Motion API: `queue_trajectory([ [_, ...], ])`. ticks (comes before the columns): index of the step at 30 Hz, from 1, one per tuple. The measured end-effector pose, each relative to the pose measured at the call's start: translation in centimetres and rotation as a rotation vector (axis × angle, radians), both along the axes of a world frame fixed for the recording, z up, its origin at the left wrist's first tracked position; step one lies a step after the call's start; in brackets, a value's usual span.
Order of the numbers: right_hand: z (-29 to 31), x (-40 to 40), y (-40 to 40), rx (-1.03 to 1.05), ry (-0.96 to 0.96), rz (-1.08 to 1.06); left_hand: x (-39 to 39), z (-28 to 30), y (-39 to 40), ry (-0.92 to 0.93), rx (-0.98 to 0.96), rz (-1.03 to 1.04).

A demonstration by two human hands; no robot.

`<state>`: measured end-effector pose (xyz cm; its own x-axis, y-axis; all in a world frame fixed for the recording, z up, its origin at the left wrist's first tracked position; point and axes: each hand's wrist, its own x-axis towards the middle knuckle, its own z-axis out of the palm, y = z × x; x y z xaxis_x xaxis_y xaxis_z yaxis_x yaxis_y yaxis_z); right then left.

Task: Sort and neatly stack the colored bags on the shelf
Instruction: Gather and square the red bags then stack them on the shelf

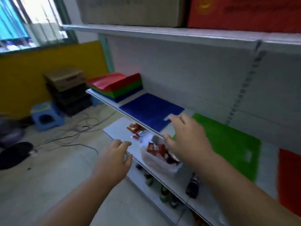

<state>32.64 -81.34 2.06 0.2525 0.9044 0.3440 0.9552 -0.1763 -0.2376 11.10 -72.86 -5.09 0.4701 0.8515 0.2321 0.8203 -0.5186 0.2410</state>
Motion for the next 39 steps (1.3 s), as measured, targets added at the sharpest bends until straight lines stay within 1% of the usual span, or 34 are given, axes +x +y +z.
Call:
queue_trajectory([
  [4, 1.7, -7.0, 8.3, 0.02, 0.045, 0.088, -8.7, 1.7, 5.8, -0.013, 0.019, 0.128],
  [7, 2.4, -10.6, 13.7, 0.012, 0.068, 0.142, -12.6, 2.1, 9.8, -0.018, -0.001, 0.192],
  [13, 1.9, -13.4, 24.5, 0.026, 0.056, 0.19, -15.3, 0.6, 18.6, -0.077, -0.071, 0.263],
  [17, 1.8, -13.4, 33.4, 0.058, 0.06, 0.194, -16.2, 0.4, 27.6, -0.077, -0.074, 0.288],
  [21, 3.0, -13.2, 41.5, 0.028, 0.062, 0.162, -16.8, 1.1, 35.5, -0.058, -0.072, 0.283],
  [25, 3.7, -13.2, 47.1, -0.023, 0.051, 0.095, -16.4, 1.1, 42.1, -0.088, -0.082, 0.265],
  [29, 2.9, -12.9, 50.8, -0.048, 0.047, -0.021, -15.5, -0.2, 48.5, -0.119, -0.124, 0.179],
  [32, 2.1, -12.8, 52.8, -0.044, 0.052, -0.154, -14.8, -1.1, 54.1, -0.142, -0.144, 0.061],
  [35, 1.1, -13.3, 54.1, -0.028, 0.027, -0.319, -13.8, -1.2, 59.5, -0.104, -0.147, -0.073],
  [39, -0.4, -15.6, 54.8, -0.044, 0.091, -0.53, -12.9, -0.7, 65.4, -0.067, -0.175, -0.245],
])
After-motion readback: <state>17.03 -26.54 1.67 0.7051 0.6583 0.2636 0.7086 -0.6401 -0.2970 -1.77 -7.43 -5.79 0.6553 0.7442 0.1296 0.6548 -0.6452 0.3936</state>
